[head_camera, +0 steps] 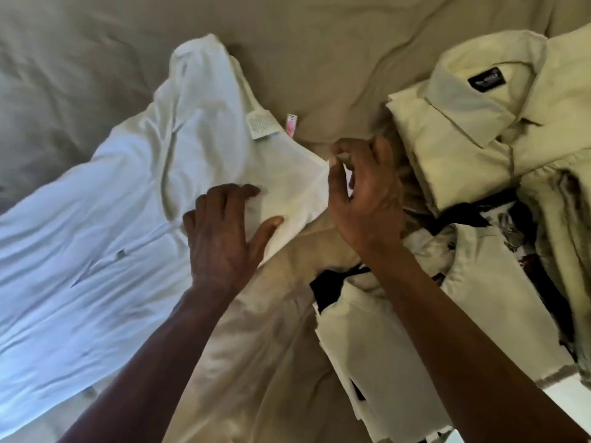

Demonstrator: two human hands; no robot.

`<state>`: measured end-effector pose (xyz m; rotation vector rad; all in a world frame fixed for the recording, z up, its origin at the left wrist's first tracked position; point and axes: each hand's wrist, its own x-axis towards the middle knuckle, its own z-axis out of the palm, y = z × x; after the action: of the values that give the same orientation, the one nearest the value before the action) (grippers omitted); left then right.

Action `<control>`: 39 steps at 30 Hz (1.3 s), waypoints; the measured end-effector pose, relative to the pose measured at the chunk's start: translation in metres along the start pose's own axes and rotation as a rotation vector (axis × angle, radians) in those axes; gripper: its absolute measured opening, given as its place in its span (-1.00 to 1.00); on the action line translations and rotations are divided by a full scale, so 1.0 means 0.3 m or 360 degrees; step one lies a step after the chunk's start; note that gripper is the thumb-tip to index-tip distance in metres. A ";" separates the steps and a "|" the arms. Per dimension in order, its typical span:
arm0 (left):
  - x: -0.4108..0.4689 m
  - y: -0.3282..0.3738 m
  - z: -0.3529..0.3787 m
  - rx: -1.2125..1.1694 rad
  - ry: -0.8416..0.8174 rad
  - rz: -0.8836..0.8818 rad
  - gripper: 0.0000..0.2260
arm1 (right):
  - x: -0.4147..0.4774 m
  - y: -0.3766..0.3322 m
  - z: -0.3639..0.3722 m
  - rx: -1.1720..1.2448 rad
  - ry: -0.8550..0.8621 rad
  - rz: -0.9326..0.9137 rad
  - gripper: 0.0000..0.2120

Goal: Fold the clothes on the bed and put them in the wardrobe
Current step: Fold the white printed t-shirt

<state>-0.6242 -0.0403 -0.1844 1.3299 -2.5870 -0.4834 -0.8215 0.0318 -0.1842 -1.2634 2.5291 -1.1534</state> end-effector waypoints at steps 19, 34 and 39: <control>0.584 -0.321 -0.143 0.0040 -0.0163 -0.0498 -0.60 | 0.614 -0.455 0.506 0.0249 -0.0858 0.0675 -0.70; 0.336 -0.300 -0.048 -0.0164 0.0179 -0.0030 -0.75 | 0.565 -0.316 0.502 0.1523 -0.0234 0.1655 -0.61; 0.353 -0.338 -0.123 -0.0263 0.0409 -0.0234 -0.75 | 0.571 -0.307 0.471 0.1115 -0.0362 0.1541 -0.90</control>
<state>-0.5974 -0.1891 -0.1854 1.4274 -2.2053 -0.5014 -0.8193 -0.2087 -0.1831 0.0283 1.8395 -1.2905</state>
